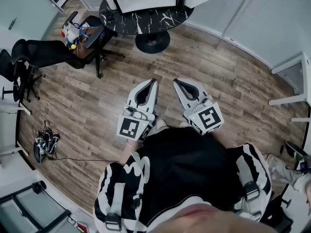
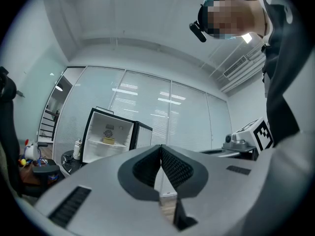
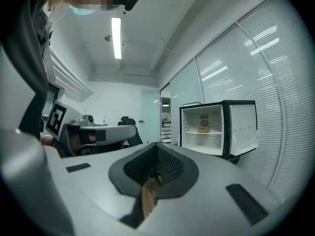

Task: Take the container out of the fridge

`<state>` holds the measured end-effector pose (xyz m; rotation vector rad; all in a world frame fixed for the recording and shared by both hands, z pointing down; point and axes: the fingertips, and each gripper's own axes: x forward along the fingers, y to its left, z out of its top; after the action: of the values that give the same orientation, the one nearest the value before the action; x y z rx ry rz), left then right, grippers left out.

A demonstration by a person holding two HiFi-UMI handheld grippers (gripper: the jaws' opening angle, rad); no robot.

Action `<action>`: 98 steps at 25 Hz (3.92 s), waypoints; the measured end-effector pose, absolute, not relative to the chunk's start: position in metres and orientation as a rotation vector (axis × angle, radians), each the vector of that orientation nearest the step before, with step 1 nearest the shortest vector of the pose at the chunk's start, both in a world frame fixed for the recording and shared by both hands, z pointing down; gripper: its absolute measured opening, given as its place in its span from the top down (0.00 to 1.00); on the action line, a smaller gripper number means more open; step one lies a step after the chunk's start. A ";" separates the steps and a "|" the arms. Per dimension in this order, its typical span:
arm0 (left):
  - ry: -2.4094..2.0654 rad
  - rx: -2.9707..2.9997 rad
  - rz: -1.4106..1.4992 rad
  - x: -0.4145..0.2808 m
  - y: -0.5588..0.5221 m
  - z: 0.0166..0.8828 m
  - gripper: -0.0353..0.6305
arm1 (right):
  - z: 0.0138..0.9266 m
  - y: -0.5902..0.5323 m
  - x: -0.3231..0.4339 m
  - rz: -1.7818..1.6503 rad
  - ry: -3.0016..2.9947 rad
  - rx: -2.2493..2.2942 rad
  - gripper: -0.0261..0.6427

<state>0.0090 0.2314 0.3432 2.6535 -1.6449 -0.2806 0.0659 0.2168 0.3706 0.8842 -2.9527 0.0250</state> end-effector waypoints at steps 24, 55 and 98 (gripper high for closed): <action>-1.531 2.727 -0.264 -0.028 0.229 0.358 0.93 | 0.379 0.221 0.029 0.058 -2.908 1.045 0.94; -1.548 2.671 -0.256 -0.029 0.106 0.364 0.93 | 0.377 0.086 0.018 0.076 -2.948 0.996 0.94; -1.736 2.543 -0.207 -0.006 -0.036 0.368 0.93 | 0.390 -0.071 0.041 0.159 -3.027 0.797 0.94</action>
<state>-0.0062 -0.0360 0.3680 2.5435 -1.7360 -0.2071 0.0408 -0.0710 0.3896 0.7971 -3.0273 0.1594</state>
